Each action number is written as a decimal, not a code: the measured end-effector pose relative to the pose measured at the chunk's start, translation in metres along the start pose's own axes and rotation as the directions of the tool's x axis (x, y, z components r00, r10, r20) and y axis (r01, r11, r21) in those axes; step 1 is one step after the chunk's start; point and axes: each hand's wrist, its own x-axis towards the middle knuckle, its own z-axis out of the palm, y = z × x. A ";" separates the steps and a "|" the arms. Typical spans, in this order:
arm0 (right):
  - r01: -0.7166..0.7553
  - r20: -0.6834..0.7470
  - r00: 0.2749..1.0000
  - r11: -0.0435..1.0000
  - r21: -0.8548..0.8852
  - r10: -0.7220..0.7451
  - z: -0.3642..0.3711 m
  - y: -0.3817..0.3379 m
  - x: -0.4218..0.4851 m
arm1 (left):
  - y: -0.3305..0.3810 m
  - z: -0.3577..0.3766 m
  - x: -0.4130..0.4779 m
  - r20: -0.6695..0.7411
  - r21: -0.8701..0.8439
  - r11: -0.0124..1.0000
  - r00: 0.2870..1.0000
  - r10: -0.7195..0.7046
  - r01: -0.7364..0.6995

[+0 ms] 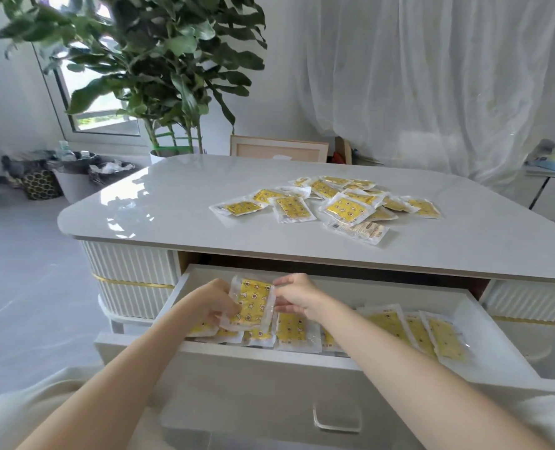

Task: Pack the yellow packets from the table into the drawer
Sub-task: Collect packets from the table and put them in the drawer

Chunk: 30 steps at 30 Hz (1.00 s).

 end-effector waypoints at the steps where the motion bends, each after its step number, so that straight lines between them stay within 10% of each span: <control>1: -0.003 0.024 1.000 1.000 -0.028 0.004 0.007 -0.002 0.004 | -0.004 -0.004 0.003 -0.011 0.012 1.000 1.000 -0.013 0.013; 14: -0.054 0.078 0.993 0.920 -0.387 0.090 0.031 0.010 0.031 | -0.006 -0.003 0.023 0.034 0.139 0.990 0.999 -0.033 0.028; 30: 0.230 0.177 0.973 0.732 -0.641 -0.150 -0.028 -0.058 -0.047 | 0.018 -0.011 -0.028 -0.120 0.375 0.882 0.928 0.353 -0.287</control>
